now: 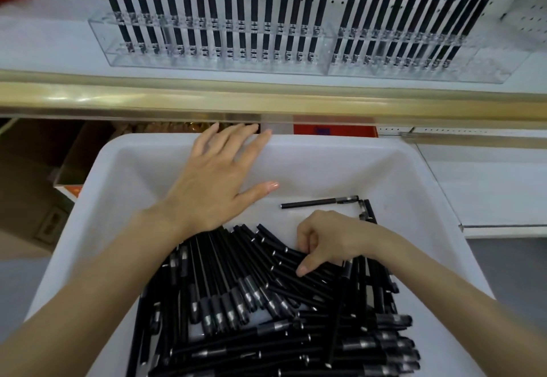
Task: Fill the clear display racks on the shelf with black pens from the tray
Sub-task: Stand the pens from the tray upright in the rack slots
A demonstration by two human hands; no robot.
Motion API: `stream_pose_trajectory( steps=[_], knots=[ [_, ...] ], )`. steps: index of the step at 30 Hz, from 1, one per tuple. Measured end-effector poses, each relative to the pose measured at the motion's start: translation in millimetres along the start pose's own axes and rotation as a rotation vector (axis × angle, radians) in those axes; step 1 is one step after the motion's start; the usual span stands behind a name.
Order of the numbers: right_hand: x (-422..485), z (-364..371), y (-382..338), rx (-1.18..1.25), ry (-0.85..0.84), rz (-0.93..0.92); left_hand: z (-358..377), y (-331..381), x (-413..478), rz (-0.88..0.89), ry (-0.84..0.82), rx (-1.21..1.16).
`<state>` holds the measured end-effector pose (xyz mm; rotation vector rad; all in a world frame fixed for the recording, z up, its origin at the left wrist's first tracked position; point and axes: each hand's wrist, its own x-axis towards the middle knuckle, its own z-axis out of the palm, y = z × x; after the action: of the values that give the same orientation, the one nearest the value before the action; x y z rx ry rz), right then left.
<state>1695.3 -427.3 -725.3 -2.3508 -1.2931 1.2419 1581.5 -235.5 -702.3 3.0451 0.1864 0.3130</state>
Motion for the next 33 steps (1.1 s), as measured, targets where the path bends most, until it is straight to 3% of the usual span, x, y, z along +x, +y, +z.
stream_pose_trajectory(
  steps=[4,8,11,14,18,23,26,29,33],
  knots=[
    [0.6,-7.8,-0.6,0.173,0.056,-0.102,1.5,0.4,0.3,0.012,0.056,-0.04],
    [-1.4,-11.7,-10.3,0.387,0.313,-0.31,-20.7,3.4,6.0,-0.141,0.125,-0.642],
    [-10.1,-20.9,-21.6,0.574,0.408,-0.393,-44.6,7.6,7.7,-0.067,0.191,-0.702],
    [-22.4,-41.3,-26.8,0.528,0.48,-0.417,-56.3,20.3,12.1,-0.029,0.054,-0.741],
    [-39.7,-70.3,-26.9,0.252,0.555,-0.471,-65.8,36.3,26.9,-0.06,-0.004,-0.849],
    [-62.0,-99.3,-19.4,0.1,0.559,-0.442,-75.4,58.4,53.9,0.023,-0.032,-0.756],
    [-86.0,-129.8,-1.0,0.118,0.564,-0.363,-75.4,72.8,77.2,-0.048,0.033,-0.958],
    [-122.6,-164.3,30.8,0.227,0.692,-0.291,-71.7,84.8,102.2,-0.128,0.083,-1.175],
    [-157.2,-195.5,56.4,0.585,0.829,-0.312,-72.0,119.6,129.6,-0.065,-0.044,-1.353]
  ],
)
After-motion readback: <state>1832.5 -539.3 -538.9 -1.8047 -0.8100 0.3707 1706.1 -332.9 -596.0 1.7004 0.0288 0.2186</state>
